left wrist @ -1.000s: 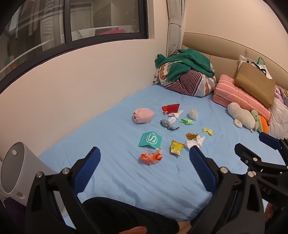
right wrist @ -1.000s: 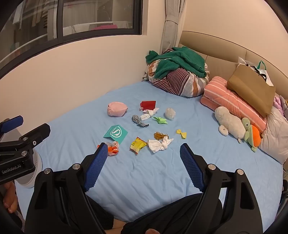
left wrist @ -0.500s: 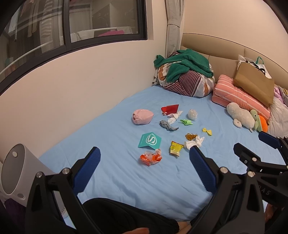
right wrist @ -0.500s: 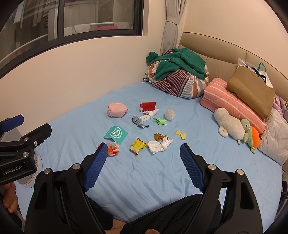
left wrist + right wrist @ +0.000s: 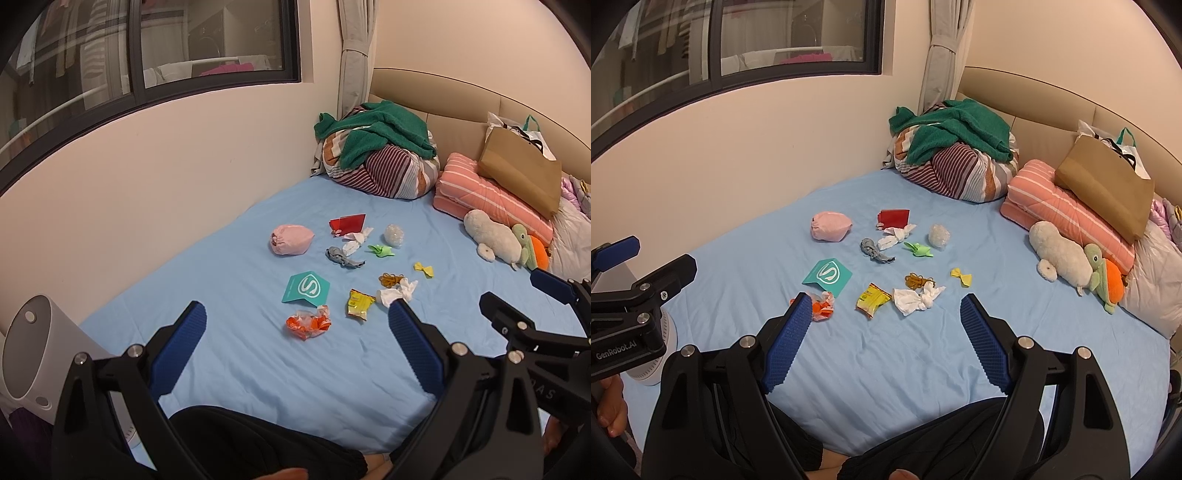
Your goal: Collect trash
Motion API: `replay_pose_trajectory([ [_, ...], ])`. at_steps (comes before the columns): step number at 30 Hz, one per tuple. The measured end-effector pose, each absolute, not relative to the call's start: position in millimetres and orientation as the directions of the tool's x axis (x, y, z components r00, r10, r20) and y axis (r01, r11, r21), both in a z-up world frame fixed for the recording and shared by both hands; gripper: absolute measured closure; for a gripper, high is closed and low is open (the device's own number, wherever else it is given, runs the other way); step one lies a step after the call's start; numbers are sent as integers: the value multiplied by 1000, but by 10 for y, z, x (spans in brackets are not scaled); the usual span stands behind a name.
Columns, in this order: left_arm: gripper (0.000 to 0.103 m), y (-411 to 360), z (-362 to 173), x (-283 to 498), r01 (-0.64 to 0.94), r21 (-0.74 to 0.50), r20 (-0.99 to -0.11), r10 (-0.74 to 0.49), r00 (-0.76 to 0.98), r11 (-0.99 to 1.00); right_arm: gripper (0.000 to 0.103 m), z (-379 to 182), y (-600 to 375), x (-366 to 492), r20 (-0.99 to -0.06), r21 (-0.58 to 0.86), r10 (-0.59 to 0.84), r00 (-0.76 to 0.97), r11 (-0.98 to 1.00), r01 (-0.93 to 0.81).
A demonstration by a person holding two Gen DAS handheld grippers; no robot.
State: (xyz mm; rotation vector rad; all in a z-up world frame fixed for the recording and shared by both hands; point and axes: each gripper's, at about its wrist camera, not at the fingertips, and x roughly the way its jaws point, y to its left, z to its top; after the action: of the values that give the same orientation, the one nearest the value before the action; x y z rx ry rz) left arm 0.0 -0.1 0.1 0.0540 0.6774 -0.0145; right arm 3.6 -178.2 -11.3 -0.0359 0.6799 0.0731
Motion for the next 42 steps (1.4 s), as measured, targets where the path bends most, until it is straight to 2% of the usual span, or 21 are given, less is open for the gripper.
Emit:
replay_pose_trajectory([
  [42, 5, -2, 0, 0, 31, 47, -624, 5, 782, 998, 23, -91, -1799, 42, -629, -12, 52, 776, 997, -76],
])
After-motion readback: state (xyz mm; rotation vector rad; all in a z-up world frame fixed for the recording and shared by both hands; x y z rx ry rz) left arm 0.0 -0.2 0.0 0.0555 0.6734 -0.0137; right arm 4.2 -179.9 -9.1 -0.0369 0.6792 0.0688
